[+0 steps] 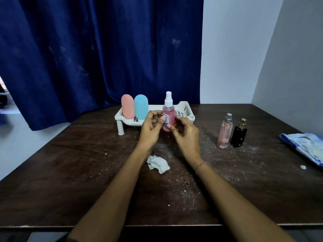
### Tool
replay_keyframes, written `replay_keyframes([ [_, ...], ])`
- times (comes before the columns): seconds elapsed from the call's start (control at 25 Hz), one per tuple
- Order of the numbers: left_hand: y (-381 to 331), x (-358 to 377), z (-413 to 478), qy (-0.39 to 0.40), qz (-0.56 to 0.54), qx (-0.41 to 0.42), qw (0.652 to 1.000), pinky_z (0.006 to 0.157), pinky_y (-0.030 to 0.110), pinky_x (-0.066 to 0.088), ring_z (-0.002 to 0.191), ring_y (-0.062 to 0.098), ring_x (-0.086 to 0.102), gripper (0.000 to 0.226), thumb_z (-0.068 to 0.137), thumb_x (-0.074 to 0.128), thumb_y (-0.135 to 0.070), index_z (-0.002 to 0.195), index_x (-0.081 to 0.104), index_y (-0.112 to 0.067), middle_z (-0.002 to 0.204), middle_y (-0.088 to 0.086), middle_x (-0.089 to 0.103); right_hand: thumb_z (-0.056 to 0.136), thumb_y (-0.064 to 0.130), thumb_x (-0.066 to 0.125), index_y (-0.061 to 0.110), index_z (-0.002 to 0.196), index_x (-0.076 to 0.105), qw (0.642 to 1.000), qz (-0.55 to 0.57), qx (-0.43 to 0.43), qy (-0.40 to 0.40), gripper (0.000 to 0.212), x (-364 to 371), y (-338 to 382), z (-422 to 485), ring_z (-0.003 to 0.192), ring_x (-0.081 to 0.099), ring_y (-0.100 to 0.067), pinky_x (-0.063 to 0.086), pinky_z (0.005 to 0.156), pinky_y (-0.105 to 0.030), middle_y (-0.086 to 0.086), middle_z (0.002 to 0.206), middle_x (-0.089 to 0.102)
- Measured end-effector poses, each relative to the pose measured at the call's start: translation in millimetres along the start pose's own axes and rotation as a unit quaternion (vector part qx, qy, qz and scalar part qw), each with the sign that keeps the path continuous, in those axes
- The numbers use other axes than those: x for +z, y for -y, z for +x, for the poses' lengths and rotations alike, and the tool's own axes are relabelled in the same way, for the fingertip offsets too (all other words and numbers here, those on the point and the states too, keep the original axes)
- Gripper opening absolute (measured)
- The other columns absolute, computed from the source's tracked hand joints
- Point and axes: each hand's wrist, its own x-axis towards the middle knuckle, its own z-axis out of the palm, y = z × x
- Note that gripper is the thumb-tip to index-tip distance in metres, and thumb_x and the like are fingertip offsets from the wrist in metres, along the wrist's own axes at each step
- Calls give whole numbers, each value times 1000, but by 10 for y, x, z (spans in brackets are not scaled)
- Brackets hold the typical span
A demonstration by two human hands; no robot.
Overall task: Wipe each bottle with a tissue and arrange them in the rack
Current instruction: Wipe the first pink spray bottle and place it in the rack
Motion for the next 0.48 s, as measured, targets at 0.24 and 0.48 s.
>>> replay_keyframes([
  [0.24, 14, -51, 25, -29, 28, 13, 999, 86, 35, 54, 100, 25, 64, 23, 82, 68, -11, 104, 60, -11, 104, 8, 67, 78, 5, 71, 16, 116, 62, 1000, -21, 21, -6, 40, -60, 43, 103, 79, 63, -7, 54, 80, -25, 0, 98, 69],
  [0.48, 35, -131, 78, -56, 69, 22, 996, 91, 26, 50, 108, 17, 62, 30, 85, 65, -10, 114, 62, -12, 114, 6, 66, 82, 13, 69, 9, 116, 64, 999, -13, 26, 18, 35, 129, 8, 327, 92, 62, -8, 49, 90, -23, -3, 107, 69],
])
